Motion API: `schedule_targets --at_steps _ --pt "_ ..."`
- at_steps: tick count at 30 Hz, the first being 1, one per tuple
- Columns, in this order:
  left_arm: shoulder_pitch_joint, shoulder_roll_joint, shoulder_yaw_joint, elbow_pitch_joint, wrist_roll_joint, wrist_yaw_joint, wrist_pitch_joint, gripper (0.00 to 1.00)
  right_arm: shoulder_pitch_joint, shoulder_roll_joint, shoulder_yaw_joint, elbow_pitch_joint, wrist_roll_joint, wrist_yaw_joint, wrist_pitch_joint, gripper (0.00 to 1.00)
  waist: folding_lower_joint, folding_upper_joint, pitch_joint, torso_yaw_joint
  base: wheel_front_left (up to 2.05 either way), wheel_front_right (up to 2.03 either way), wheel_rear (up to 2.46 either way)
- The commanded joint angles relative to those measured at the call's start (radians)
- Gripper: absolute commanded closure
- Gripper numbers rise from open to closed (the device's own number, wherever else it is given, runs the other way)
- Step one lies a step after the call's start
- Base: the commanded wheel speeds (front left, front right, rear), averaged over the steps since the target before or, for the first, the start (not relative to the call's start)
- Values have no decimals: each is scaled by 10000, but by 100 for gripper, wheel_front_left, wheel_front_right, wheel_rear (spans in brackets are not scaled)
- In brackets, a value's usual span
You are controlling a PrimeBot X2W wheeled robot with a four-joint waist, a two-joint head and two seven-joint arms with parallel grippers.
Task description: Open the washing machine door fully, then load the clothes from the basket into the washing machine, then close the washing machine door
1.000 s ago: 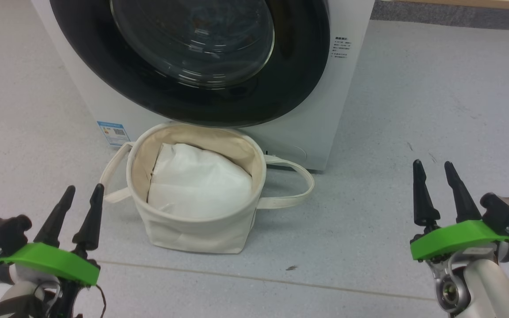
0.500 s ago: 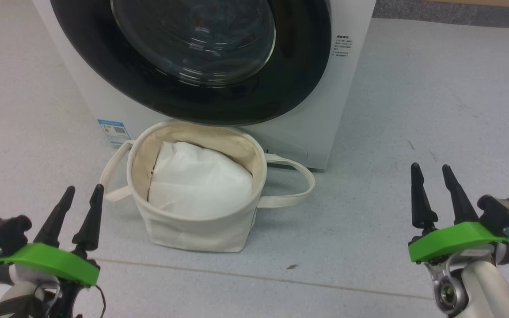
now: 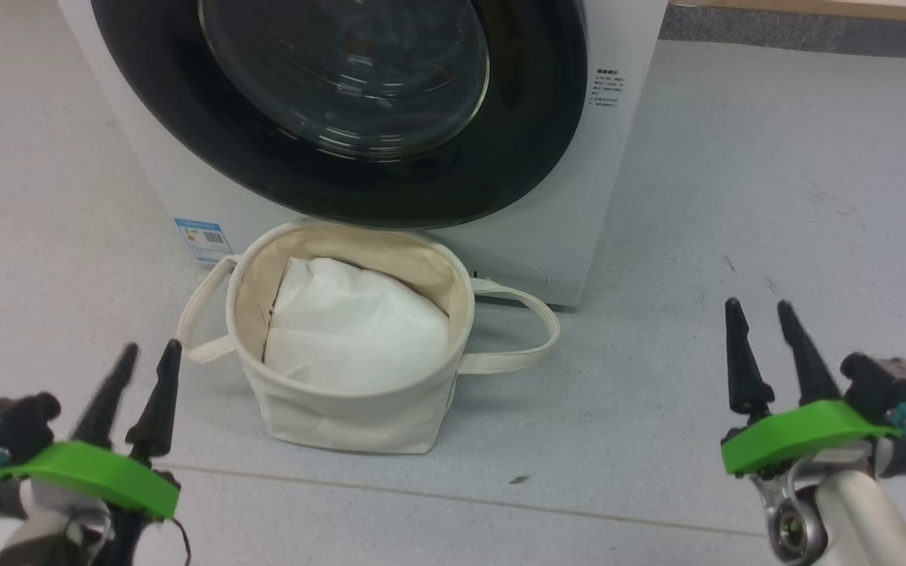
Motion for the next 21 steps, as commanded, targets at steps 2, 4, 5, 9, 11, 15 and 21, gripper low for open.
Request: schedule_targets --at_steps 2,4,5,9,11,15,21 --pt "56 -78 5 102 -14 11 23 100 17 20 12 144 18 0 7 100 0 0 -2 0 0 0 0" --pt "346 -294 -50 330 -15 12 32 100 215 88 57 456 34 0 10 100 0 0 -4 0 0 0 0" --pt "411 -359 -46 372 -53 13 52 100 269 110 48 519 89 0 31 100 0 0 -6 0 0 0 0" --pt "442 -462 87 282 -322 32 167 100 276 140 -43 489 460 0 169 100 0 12 -22 -28 0 0 0" --pt "470 -514 154 210 -457 56 225 100 282 155 -80 471 648 0 229 100 0 20 -34 -41 0 0 0" --pt "536 -617 287 40 -725 123 342 100 297 186 -152 434 1025 0 346 100 0 33 -54 -67 0 0 0" --pt "646 -771 479 -202 -1128 201 510 100 319 231 -258 383 1588 0 519 100 0 20 -48 -105 0 0 0"
